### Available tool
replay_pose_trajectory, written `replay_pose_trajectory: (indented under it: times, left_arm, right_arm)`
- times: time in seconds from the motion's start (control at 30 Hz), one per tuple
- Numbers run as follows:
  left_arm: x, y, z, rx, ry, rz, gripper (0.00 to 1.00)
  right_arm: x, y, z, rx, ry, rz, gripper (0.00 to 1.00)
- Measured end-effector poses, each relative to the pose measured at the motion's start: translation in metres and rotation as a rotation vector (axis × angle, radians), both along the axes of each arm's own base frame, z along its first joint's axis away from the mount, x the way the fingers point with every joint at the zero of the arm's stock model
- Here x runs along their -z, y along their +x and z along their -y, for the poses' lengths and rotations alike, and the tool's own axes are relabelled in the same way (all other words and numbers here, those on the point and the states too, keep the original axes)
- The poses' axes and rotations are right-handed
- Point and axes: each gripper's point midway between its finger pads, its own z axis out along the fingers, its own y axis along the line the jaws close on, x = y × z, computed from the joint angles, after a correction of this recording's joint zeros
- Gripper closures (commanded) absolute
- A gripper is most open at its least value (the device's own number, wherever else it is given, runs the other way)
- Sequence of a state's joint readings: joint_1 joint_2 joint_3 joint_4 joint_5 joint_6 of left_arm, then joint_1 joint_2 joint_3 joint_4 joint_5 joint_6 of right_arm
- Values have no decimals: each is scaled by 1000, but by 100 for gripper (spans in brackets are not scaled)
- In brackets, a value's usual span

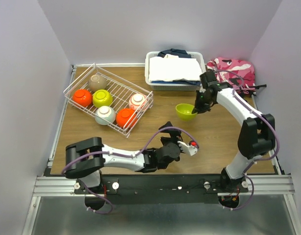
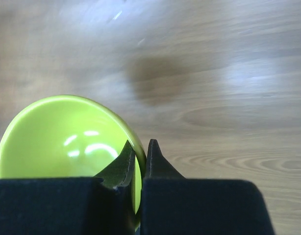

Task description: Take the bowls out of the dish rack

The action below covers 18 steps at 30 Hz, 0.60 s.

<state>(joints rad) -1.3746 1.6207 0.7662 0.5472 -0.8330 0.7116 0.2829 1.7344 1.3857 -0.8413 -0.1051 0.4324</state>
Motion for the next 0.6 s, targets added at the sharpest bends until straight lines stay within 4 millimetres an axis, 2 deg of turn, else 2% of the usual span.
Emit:
replay_pose_trajectory:
  times: [0.1, 0.13, 0.2, 0.33, 0.47, 0.6]
  left_arm:
    - [-9, -7, 6, 33, -96, -113, 1]
    - [-11, -11, 7, 46, -129, -155, 1]
    - [-18, -15, 5, 62, -208, -242, 1]
    - [-34, -11, -5, 47, -334, -382, 1]
    - [-57, 19, -33, -53, -501, -510, 1]
    - [-89, 51, -72, -154, -659, -565, 1]
  right_arm:
    - [1, 9, 28, 120, -42, 107, 99]
    - [-5, 10, 32, 139, -45, 139, 99]
    - [-3, 14, 48, 216, -82, 229, 99]
    - [4, 16, 70, 323, -140, 332, 99]
    - [17, 23, 96, 445, -198, 429, 99]
    - [23, 29, 116, 535, -229, 525, 99]
